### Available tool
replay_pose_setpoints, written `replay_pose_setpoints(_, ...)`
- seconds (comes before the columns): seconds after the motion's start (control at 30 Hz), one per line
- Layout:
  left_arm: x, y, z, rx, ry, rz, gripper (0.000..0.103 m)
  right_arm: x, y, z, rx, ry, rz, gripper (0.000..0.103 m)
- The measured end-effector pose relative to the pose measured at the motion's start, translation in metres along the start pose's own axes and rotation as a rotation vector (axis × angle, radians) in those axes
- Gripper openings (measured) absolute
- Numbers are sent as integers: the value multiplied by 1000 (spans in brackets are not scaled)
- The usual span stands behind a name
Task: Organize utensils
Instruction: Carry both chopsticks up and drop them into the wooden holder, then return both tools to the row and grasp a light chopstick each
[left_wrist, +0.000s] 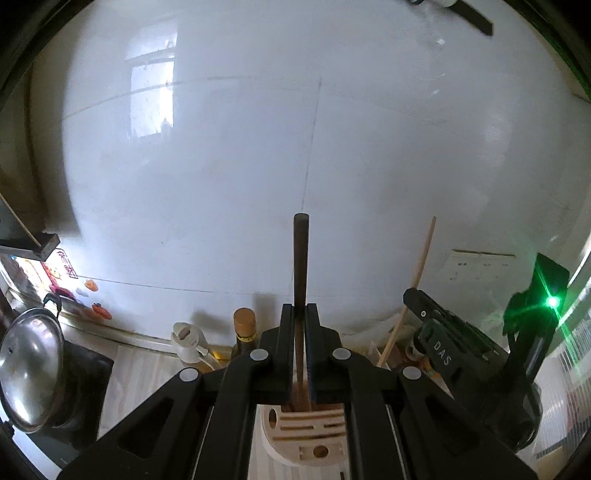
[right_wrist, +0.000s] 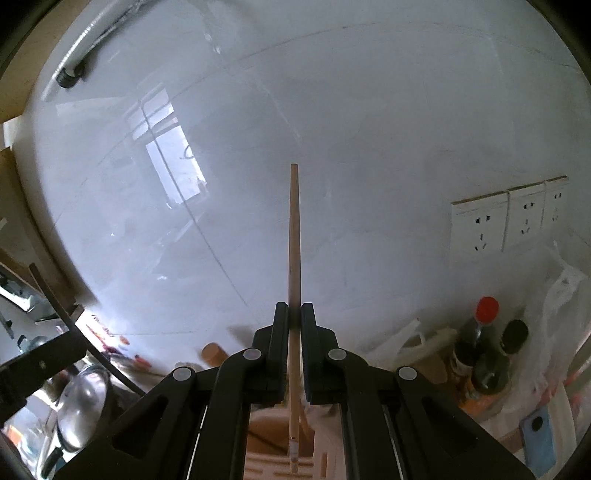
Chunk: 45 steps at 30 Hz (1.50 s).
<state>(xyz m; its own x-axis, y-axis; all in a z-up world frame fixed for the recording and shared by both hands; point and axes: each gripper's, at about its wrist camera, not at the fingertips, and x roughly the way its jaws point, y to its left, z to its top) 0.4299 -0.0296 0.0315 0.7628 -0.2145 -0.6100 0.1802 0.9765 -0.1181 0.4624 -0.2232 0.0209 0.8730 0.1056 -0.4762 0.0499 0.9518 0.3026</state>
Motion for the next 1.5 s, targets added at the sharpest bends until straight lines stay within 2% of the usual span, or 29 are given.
replay_pose_setpoints(0.23,43,8,-13,-4,78,10,3,31,2,-19,-51,-36,-7,6)
replay_pose_setpoints(0.47,72,13,-34,-11,169,7,3,41,0,-47,-93,-13,22,6)
replay_pose_setpoints(0.57,72,16,-38,-25,182,-18,3,41,0,-55,-107,14,50,7)
replay_pose_setpoints(0.63,72,19,-37,-44,184,-15,6,39,4,-59,-126,63,73,7)
replay_pose_setpoints(0.7,68,21,-36,-54,173,-23,10,41,3,-62,-121,109,103,7)
replay_pose_setpoints(0.73,68,24,-36,-53,165,-9,16,41,2,-63,-120,125,107,9)
replay_pose_setpoints(0.77,64,26,-35,-55,155,6,34,39,2,-63,-119,141,109,13)
replay_pose_setpoints(0.8,63,29,-34,-61,150,11,47,36,0,-63,-107,154,121,23)
replay_pose_setpoints(0.83,58,32,-34,-75,136,23,72,34,-2,-62,-101,159,124,35)
replay_pose_setpoints(0.87,55,33,-33,-79,121,33,79,30,-3,-62,-97,160,120,38)
replay_pose_setpoints(0.93,47,35,-34,-72,92,63,80,23,-5,-61,-93,162,116,41)
replay_pose_setpoints(0.97,43,36,-35,-61,89,84,84,18,-6,-60,-93,162,113,43)
replay_pose_setpoints(1.0,41,36,-36,-56,89,98,87,14,-7,-60,-90,163,108,49)
replay_pose_setpoints(1.07,36,36,-41,-44,78,118,103,3,-9,-59,-81,161,91,62)
replay_pose_setpoints(1.13,29,36,-48,-34,63,138,103,-7,-8,-59,-87,153,62,84)
replay_pose_setpoints(1.23,21,38,-61,-39,66,167,103,-25,-8,-63,-108,149,-19,100)
replay_pose_setpoints(1.4,15,35,-94,-28,103,170,103,-44,-17,-85,-105,180,-113,103)
replay_pose_setpoints(1.5,20,28,-127,24,145,226,103,-47,-32,-109,-87,258,-134,103)
